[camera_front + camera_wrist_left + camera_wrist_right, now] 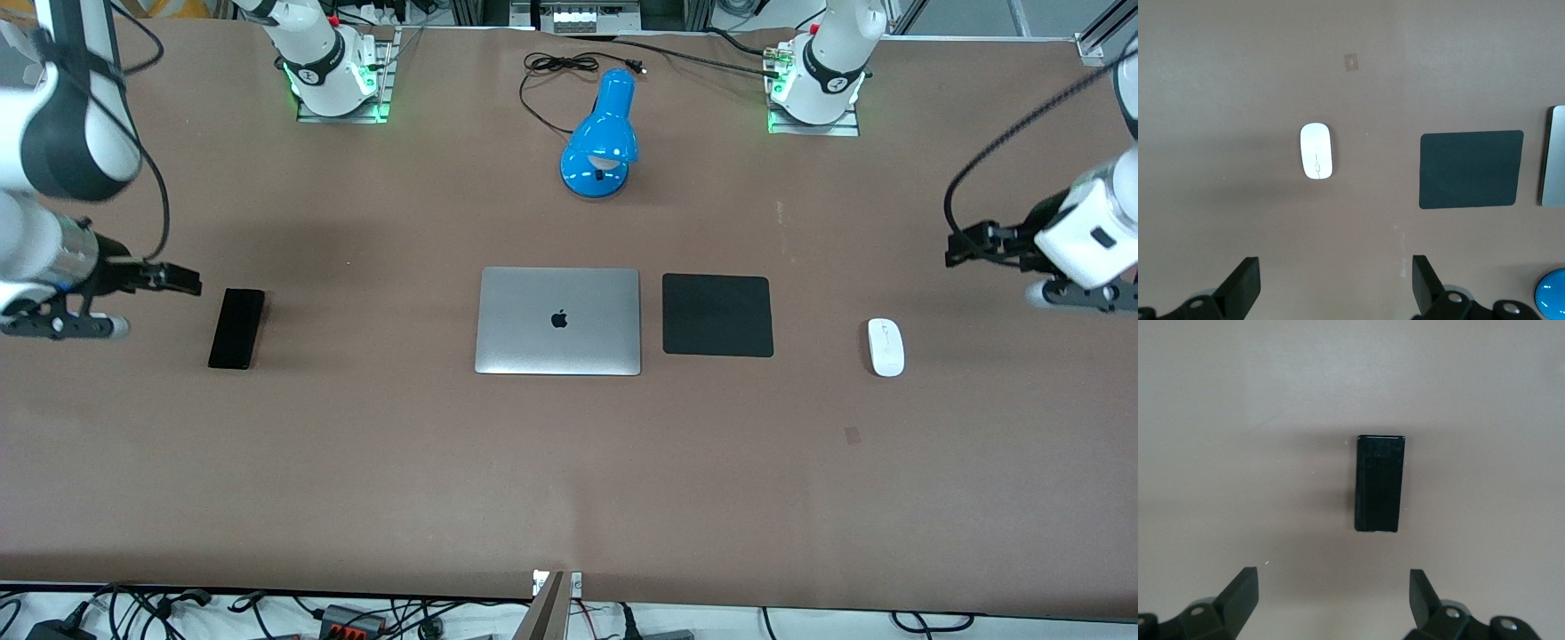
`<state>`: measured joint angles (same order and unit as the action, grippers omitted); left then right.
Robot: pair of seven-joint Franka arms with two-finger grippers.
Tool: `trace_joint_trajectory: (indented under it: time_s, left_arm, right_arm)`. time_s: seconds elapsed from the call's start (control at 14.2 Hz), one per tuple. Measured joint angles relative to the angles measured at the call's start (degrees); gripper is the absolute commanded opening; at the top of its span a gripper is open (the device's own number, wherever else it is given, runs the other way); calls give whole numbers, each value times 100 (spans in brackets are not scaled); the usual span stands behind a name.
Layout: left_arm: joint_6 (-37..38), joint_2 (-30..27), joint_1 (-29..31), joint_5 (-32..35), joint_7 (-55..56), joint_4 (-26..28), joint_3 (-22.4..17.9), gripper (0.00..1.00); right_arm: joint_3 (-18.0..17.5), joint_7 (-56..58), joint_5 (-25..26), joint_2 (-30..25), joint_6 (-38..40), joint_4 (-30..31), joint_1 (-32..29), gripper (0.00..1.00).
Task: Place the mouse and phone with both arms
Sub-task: 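Lower the right gripper to the phone while the left gripper reaches the mouse, then close the right gripper on the phone while the left gripper grips the mouse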
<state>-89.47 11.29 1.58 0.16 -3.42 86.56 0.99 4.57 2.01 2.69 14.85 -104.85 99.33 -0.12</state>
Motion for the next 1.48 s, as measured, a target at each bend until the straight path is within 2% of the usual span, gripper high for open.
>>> trace_joint_trajectory:
  time_s: [0.35, 0.56, 0.7, 1.05, 1.26, 1.48]
  left_arm:
    - [-979, 803, 35, 2, 0, -32, -7, 100]
    - [-1551, 1282, 175, 4, 0, 241, -13, 100]
    - [-2288, 1449, 306, 6, -36, 729, -14, 100]
    - [-4142, 1394, 527, 7, -367, 2302, -13, 100]
    - [-5348, 1384, 571, 8, -563, 3024, -8, 100]
    - [-6178, 1405, 681, 8, -772, 3547, -9, 100]
  right_arm:
    - [9, 44, 165, 913, -1006, 209, -342, 100]
    - [9, 94, 167, 1426, -1507, 336, -481, 100]
    - [10, 94, 168, 1617, -1761, 478, -547, 100]
    - [9, 90, 158, 1835, -1975, 718, -593, 100]
    - [-14, 81, 147, 1901, -2071, 718, -592, 100]
    - [-59, 76, 95, 1907, -2093, 718, -587, 100]
